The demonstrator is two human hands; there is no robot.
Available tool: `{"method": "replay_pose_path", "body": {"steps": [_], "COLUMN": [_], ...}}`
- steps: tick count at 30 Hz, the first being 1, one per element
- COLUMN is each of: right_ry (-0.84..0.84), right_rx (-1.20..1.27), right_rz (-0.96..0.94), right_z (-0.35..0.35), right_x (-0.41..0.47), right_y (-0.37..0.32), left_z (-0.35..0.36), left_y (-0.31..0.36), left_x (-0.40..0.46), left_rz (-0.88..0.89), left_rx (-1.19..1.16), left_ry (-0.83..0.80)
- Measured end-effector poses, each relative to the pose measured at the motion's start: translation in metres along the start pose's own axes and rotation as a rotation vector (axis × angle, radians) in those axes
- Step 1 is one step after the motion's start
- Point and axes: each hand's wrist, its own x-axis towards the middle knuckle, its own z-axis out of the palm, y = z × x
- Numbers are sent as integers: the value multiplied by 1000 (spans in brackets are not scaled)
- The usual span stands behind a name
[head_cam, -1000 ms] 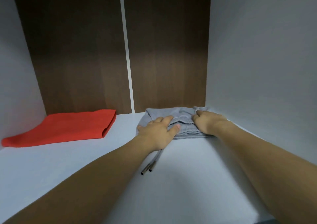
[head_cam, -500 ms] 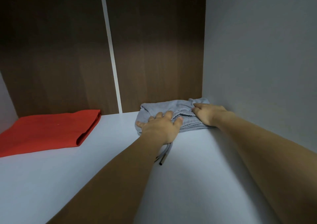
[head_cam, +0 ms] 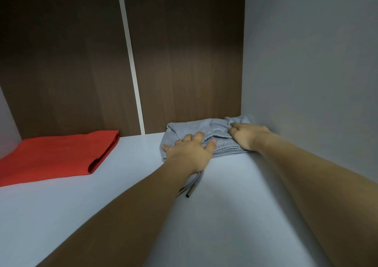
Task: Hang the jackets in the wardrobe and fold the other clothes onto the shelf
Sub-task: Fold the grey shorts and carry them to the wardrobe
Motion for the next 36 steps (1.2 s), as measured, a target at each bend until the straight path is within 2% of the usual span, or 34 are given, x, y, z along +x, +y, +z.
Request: {"method": "replay_pose_path", "body": {"steps": [3, 7, 8, 10, 12, 17, 22, 24, 27, 31, 34, 36], "right_ry": [66, 198, 202, 191, 194, 206, 201, 198, 186, 176, 182, 184], "right_rx": [-31, -105, -103, -97, -95, -51, -49, -54, -54, -47, -41, -42], "right_rz": [-42, -134, -147, -147, -138, -120, -119, -113, -101, -93, -99, -104], "right_z": [-1, -2, -2, 0, 3, 7, 7, 7, 8, 9, 8, 9], "right_x": [-11, -33, -38, -48, -54, -58, -57, -57, -56, -55, -56, -55], "right_y": [-4, -2, 0, 2, 2, 4, 4, 4, 3, 4, 4, 5], "left_z": [-7, -24, -29, -41, -47, -58, -82, -101, -121, -113, -85, -73], "left_y": [2, 4, 5, 11, 16, 16, 7, 9, 15, 22, 24, 23], "left_x": [-7, -24, -28, -38, -41, -40, -31, -19, 1, 27, 36, 37], "left_rz": [5, 65, 83, 91, 106, 170, 127, 153, 247, 391, 427, 344], "left_rx": [-9, 65, 140, 239, 189, 248, 388, 483, 722, 1000, 953, 705], "left_ry": [-3, 193, 184, 23, -136, -162, -360, -314, -138, 0, 66, -76]}}
